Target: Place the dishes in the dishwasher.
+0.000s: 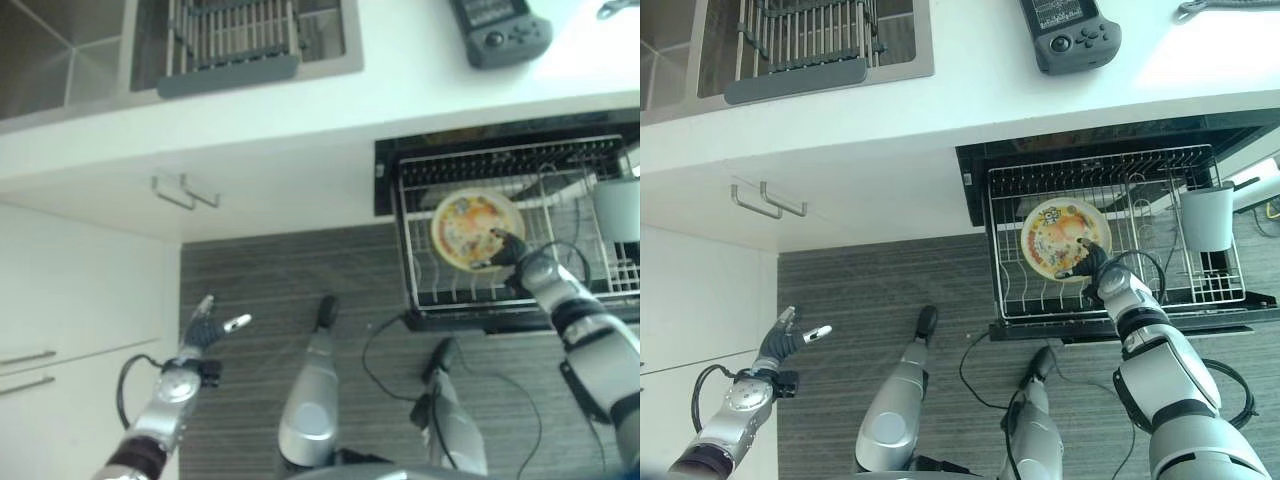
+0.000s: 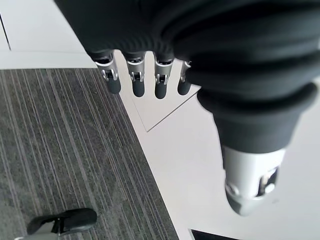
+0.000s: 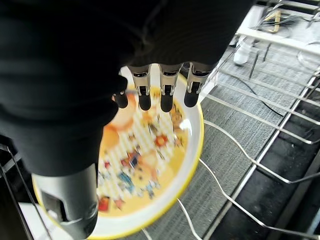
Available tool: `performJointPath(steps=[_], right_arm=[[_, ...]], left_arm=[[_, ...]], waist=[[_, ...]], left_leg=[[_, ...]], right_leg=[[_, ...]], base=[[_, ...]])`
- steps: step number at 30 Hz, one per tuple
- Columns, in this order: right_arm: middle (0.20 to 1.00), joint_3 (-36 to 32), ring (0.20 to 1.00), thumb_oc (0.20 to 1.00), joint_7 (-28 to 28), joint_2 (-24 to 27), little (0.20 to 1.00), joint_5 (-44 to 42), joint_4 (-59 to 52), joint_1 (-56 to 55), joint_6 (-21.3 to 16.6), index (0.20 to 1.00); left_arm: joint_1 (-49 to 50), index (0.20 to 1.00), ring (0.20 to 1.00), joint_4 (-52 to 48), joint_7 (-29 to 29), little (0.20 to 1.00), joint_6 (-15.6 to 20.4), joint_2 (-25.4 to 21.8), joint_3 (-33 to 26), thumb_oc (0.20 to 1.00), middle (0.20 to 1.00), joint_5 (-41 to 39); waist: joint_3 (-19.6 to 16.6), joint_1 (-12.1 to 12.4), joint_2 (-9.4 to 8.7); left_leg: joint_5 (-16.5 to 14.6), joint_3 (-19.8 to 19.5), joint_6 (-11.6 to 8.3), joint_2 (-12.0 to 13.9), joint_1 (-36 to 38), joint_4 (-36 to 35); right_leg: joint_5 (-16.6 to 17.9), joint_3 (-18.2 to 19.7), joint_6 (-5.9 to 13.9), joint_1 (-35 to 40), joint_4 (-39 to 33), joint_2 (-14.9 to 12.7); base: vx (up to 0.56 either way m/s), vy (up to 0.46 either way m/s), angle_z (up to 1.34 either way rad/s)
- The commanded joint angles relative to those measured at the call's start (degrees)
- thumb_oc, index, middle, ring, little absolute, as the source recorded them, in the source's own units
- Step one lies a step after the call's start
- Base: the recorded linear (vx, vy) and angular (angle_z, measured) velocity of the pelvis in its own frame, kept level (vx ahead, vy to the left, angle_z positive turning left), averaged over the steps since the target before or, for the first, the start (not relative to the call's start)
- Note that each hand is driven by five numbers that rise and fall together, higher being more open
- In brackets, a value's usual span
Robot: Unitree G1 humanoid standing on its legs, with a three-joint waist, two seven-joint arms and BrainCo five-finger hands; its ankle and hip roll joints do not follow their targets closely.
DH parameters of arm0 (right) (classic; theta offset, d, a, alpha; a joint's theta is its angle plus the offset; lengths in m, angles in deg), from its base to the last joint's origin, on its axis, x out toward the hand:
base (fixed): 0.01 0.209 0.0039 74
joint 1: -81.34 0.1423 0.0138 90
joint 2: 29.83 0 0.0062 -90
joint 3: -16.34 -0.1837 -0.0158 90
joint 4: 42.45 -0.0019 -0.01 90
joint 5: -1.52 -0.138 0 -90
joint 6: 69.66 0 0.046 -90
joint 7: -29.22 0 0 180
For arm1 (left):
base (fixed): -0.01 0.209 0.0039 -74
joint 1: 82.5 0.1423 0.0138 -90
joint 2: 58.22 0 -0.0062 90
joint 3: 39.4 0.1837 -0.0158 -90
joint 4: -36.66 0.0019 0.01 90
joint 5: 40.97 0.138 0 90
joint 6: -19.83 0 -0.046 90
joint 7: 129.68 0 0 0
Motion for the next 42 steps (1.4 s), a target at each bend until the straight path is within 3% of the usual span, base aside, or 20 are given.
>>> performJointPath(steps=[1, 8, 11, 14, 15, 22, 25, 29, 36, 42], right_arm=[[1.0, 0.67, 1.0, 1.0, 1.48, 2.27, 1.0, -6.26, -2.88, -1.45, -0.31, 1.0], [1.0, -7.48, 1.0, 1.0, 2.25, 3.77, 1.0, -17.48, -25.17, -17.31, 6.33, 1.0], [1.0, -14.06, 1.0, 1.0, 2.59, 3.09, 1.0, -20.37, -36.44, -26.0, 10.36, 1.0], [1.0, -20.62, 1.0, 1.0, 1.41, 2.77, 1.0, -18.66, -43.42, -32.8, 13.36, 1.0], [1.0, -25.96, 1.0, 1.0, 0.63, 2.46, 1.0, -18.15, -48.07, -37.35, 15.16, 1.0], [1.0, -38.01, 1.0, 1.0, 5.21, -0.75, 1.0, -12.79, -55.29, -46.81, 14.81, 1.0], [1.0, -39.47, 1.0, 1.0, 8.64, -4.32, 1.0, -14.35, -54.2, -49.87, 16.23, 1.0], [1.0, -39.44, 1.0, 1.0, 16.33, -9.91, 1.0, -19.21, -46.19, -53.06, 14.72, 1.0], [1.0, -33.23, 1.0, 1.0, 18.57, -14.48, 1.0, -35.94, -25.48, -47.87, 13.24, 1.0], [1.0, -30.49, 1.0, 1.0, 17.44, -14.71, 1.0, -39.44, -12.44, -41.71, 10.51, 1.0]], left_arm=[[1.74, 1.0, 1.0, 1.07, 0.01, 1.0, 0.28, -1.87, 0.05, 1.0, 1.0, 2.56], [8.4, 1.0, 1.0, 2.77, -0.07, 1.0, -1.94, -1.18, -7.04, 1.0, 1.0, 7.97], [11.01, 1.0, 1.0, 4.97, 0.25, 1.0, -2.19, 0.73, -10.12, 1.0, 1.0, 11.24], [12.92, 1.0, 1.0, 7.8, 0.47, 1.0, -1.26, 2.81, -12.35, 1.0, 1.0, 13.1], [13.85, 1.0, 1.0, 9.49, 0.37, 1.0, -1.07, 4.19, -14.2, 1.0, 1.0, 14.18], [14.26, 1.0, 1.0, 15.82, 0.59, 1.0, 0.08, 8.67, -16.86, 1.0, 1.0, 15.31], [14.83, 1.0, 1.0, 16.54, 1.25, 1.0, 0.09, 10.45, -16.52, 1.0, 1.0, 15.58], [15.28, 1.0, 1.0, 18.35, 1.75, 1.0, 1.42, 12.22, -15.57, 1.0, 1.0, 15.72], [11.24, 1.0, 1.0, 20.23, 1.52, 1.0, -0.65, 10.68, -10.03, 1.0, 1.0, 14.12], [10.08, 1.0, 1.0, 22.9, 0.9, 1.0, -0.44, 10.34, -6.16, 1.0, 1.0, 13.5]], waist=[[-2.46, 0.68, -0.63], [-7.44, -1.84, -7.49], [-10.51, -4.04, -9.36], [-12.8, -6.1, -9.81], [-14.13, -8.03, -9.83], [-17.21, -12.52, -7.26], [-17.68, -13.58, -6.19], [-18.27, -14.62, -5.03], [-18.42, -13.25, -3.38], [-18.57, -10.91, -1.68]], left_leg=[[-4.15, -0.14, 2.56, -0.74, 0.09, -0.07], [-6.02, 3.82, 2.49, 1.31, 7.2, -0.07], [-6.88, 4.87, 2.71, 1.92, 10.14, -0.07], [-7.48, 6.22, 2.87, 2.26, 12.63, -0.07], [-7.98, 7.1, 2.97, 2.35, 14.51, -0.07], [-9.77, 10.34, 3.11, 1.71, 18.67, -0.07], [-10.16, 11.15, 3.34, 1.22, 19.4, -0.07], [-10.65, 12.04, 3.62, 0.62, 20.45, -0.07], [-10.82, 10.14, 3.36, 0.32, 20.98, -0.07], [-10.51, 8.41, 3.13, -0.27, 20.84, -0.07]], right_leg=[[-2.14, 1.87, 4.08, 2.98, 0.15, -1.17], [-2.68, 2.5, 4.2, 9.34, 0.15, 0.74], [-3.31, 3.8, 4.04, 11.59, 0.15, 1.52], [-3.83, 4.5, 4.05, 13.15, 0.15, 1.68], [-4.0, 5.13, 4.02, 14.09, 0.15, 1.66], [-4.52, 5.19, 4.77, 15.75, 0.15, 0.31], [-4.47, 4.95, 4.83, 15.71, 0.15, -0.2], [-4.92, 5.21, 4.45, 16.15, 0.15, -0.3], [-5.88, 5.07, 3.55, 17.41, 0.15, -0.39], [-6.31, 3.45, 3.21, 18.13, 0.15, -1.15]], base=[[0.06, -0.02, -0.01], [0.15, -0.055, -0.15], [0.15, -0.015, -0.23], [0.15, 0.073, -0.25], [0.14, 0.105, -0.27], [0.07, 0.094, -0.16], [0.02, 0.06, -0.18], [0.06, 0.027, -0.06], [0.07, -0.004, 0.03], [0.06, 0.003, 0.13]])
